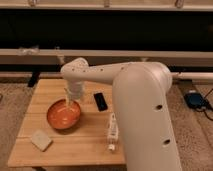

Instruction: Pick up the ceramic bowl

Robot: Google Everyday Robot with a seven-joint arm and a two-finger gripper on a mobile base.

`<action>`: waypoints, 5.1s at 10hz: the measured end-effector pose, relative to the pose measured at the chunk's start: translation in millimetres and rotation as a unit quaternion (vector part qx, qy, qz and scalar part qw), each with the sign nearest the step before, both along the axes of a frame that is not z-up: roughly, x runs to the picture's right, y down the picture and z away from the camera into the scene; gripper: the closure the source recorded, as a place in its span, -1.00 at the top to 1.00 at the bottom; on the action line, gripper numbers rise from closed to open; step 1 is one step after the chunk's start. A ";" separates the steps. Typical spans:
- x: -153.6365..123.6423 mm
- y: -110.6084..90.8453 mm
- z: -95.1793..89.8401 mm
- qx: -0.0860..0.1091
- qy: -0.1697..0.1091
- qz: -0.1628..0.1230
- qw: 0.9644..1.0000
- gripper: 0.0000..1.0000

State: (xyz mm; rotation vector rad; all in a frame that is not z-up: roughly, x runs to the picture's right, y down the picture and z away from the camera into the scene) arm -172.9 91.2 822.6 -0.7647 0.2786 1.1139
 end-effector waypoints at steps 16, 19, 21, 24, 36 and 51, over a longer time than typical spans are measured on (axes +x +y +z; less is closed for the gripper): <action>-4.2 11.6 7.9 0.026 0.035 -0.012 0.999 0.23; -4.4 21.1 15.6 0.032 0.042 -0.007 0.999 0.23; -4.7 29.0 21.5 0.030 0.043 -0.002 0.999 0.23; -3.9 43.9 32.7 0.017 0.042 0.008 0.999 0.23; -2.7 63.7 48.2 -0.026 0.025 0.035 0.999 -0.81; 33.4 -15.5 16.6 -0.026 -0.081 0.150 0.985 -1.00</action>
